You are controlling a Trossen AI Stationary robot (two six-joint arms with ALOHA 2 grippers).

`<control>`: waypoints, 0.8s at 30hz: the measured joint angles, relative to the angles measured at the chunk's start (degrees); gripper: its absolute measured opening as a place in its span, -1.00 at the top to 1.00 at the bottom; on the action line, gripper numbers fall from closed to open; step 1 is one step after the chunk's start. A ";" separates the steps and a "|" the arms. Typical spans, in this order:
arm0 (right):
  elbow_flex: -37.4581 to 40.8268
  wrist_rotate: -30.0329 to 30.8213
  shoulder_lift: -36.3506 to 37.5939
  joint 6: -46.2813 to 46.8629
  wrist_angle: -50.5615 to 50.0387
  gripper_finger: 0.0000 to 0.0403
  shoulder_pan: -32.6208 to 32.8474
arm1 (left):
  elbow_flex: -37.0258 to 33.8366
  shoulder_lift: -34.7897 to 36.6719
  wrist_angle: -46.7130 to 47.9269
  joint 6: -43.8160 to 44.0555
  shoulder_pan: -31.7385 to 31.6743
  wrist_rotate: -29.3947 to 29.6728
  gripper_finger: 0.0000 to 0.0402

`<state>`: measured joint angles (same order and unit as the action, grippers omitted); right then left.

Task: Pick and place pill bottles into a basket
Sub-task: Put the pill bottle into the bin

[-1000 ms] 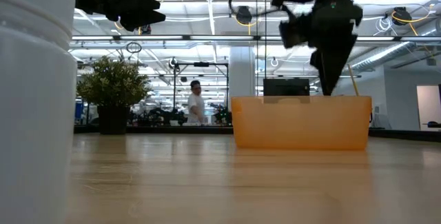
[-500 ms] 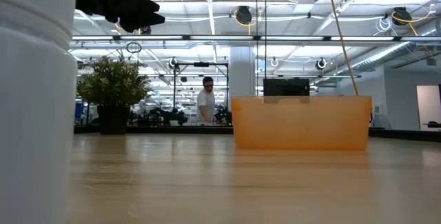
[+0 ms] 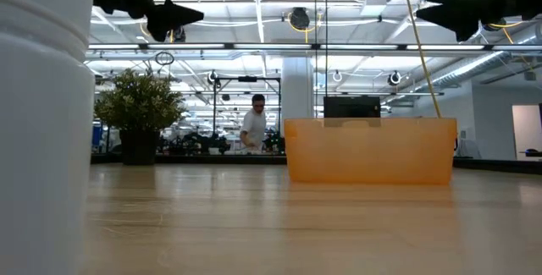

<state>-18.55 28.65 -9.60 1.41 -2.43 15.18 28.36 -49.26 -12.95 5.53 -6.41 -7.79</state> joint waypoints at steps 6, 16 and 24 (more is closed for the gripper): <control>4.53 0.23 4.18 -2.55 5.05 -0.09 -0.24 | 11.82 -1.55 23.73 -5.78 9.00 6.81 -0.36; 6.52 7.23 4.19 -3.13 6.40 -0.08 -0.24 | 33.01 -12.69 51.85 1.81 30.30 15.90 -0.36; 6.52 7.36 4.19 -5.81 11.68 -0.07 -0.24 | 49.79 -29.31 71.63 15.26 43.22 18.23 -0.36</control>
<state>-12.03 36.01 -5.41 -4.40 9.26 14.94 78.15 -78.56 58.68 20.79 36.81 10.44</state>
